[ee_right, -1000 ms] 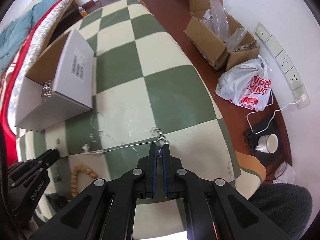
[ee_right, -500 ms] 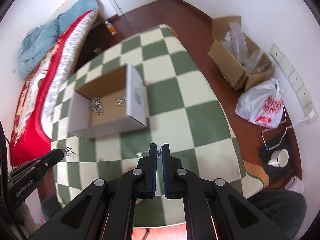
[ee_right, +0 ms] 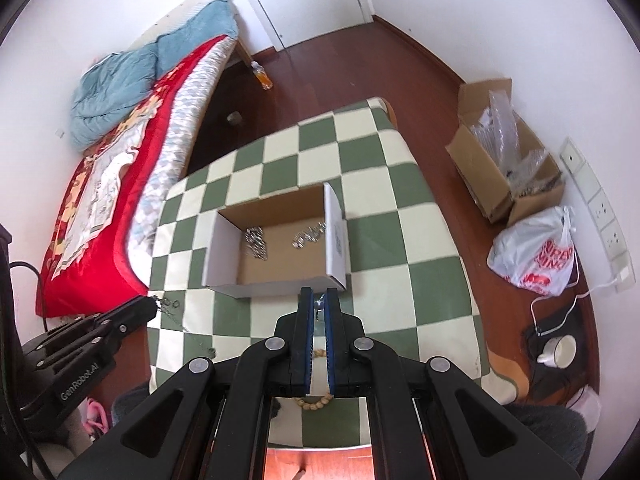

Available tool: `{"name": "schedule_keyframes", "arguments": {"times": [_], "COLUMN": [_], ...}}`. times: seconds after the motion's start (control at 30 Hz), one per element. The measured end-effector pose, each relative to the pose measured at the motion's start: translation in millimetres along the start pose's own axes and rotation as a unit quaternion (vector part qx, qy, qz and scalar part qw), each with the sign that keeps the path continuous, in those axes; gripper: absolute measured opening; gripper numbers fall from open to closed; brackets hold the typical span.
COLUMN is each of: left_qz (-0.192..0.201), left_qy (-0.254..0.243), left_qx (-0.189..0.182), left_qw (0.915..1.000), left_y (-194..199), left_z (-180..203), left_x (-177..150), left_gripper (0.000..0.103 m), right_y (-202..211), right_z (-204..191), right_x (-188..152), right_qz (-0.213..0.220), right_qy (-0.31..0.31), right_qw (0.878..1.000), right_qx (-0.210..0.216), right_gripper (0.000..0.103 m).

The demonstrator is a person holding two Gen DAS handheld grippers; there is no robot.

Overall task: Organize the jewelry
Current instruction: 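Lower both held necklaces into the white box and open both tools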

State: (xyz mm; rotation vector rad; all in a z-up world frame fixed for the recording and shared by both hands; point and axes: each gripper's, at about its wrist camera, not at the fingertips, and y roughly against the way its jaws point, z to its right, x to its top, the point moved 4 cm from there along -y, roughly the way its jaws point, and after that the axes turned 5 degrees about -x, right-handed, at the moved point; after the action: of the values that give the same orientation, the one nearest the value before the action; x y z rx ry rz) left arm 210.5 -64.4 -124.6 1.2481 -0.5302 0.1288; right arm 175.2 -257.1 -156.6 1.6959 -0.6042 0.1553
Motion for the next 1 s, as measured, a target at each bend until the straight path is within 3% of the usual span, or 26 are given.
{"name": "schedule_keyframes", "arguments": {"times": [0.3, 0.6, 0.77, 1.0], "left_qz": [0.028, 0.021, 0.004, -0.046], "left_qy": [-0.007, -0.003, 0.014, 0.036], "left_qx": [-0.012, -0.027, -0.036, -0.040], "left_qw": [0.9995, 0.9994, 0.9993, 0.9975], "left_y": [27.7, 23.6, 4.0, -47.7], "left_z": [2.8, -0.4, -9.7, -25.7], "left_x": [30.9, 55.3, 59.8, 53.2], "left_gripper": [0.003, 0.003, 0.003, 0.003], "right_y": [50.1, 91.1, 90.7, 50.6], "right_z": [-34.3, -64.3, -78.7, -85.8], "right_x": [29.3, 67.4, 79.2, 81.3], "right_qz": [0.031, 0.070, 0.071, 0.038], "right_qy": [0.030, 0.058, 0.074, 0.079], "right_qw": [0.999, 0.995, 0.994, 0.996], "right_qx": [0.024, 0.031, 0.031, 0.025], "right_gripper": [0.005, 0.005, 0.005, 0.005]}}
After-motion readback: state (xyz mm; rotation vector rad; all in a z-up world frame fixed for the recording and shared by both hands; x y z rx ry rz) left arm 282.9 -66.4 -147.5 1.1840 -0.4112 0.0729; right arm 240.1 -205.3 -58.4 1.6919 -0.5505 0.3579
